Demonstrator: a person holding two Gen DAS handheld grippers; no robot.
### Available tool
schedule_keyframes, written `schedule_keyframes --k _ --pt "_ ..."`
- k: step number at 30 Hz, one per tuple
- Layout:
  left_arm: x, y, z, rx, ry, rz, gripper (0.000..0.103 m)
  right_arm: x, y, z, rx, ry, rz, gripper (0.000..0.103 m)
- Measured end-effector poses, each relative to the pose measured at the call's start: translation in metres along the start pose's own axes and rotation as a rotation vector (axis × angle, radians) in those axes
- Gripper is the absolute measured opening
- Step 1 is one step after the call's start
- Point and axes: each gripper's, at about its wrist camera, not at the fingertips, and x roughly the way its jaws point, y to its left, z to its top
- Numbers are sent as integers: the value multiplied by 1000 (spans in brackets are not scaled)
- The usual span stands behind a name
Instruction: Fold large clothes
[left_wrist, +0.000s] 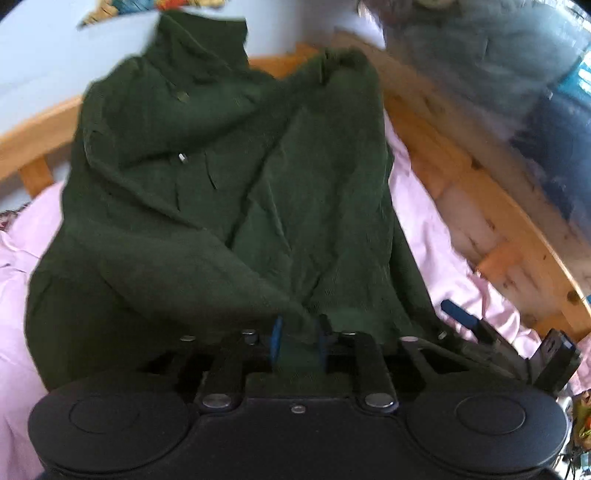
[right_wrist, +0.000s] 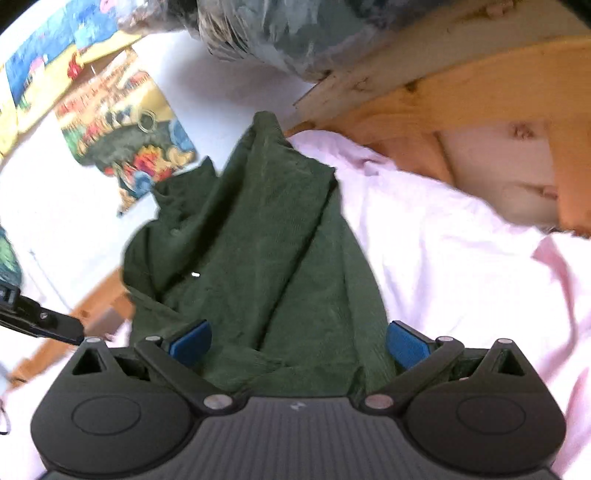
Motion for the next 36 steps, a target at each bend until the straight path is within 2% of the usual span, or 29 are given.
schedule_keyframes --k 2,3,4,5,8,9,11,15,17,19,20,21,22,23,24,26,31,34,36 --pt "-4 4 3 0 -13 18 38 4 3 2 -22 25 70 103" --pt "-10 9 4 -5 -34 37 47 7 4 3 -45 48 83 103" --pt "-19 15 7 -17 -59 73 52 12 8 1 -77 72 74 103" --pt "-28 21 10 -26 -75 120 59 16 11 -1 -105 85 56 103" --pt "-46 41 28 -17 -100 314 65 32 18 -12 -186 141 2 103" --pt "-47 46 36 -1 -114 378 70 35 21 -16 -216 151 -10 103" --pt "-41 59 54 7 -146 464 74 43 29 -24 -292 159 -46 103" --pt "-8 85 87 -41 -185 456 73 55 42 -43 -438 143 -108 103" --pt "14 97 97 -76 -167 451 72 58 48 -50 -490 118 -127 101" --pt "37 105 107 -63 -151 464 66 59 50 -57 -521 94 -137 97" --pt "47 108 110 -50 -160 488 56 61 51 -60 -533 81 -144 91" --pt "56 109 113 -27 -179 520 41 61 52 -61 -545 70 -148 85" --pt "66 110 115 -3 -185 547 30 62 52 -61 -555 65 -145 69" --pt "75 112 119 12 -173 575 0 63 51 -61 -554 61 -147 54" --pt "78 115 121 13 -169 599 1 63 51 -59 -541 53 -143 48" --pt "75 119 121 -6 -218 655 0 60 45 -54 -490 33 -116 23" --pt "18 137 124 -87 -383 737 0 57 39 -42 -367 -5 -26 18" --pt "-1 160 136 -136 -437 795 0 65 46 -44 -407 -20 -70 14" --pt "7 175 146 -179 -430 834 0 68 46 -44 -407 -30 -101 14"
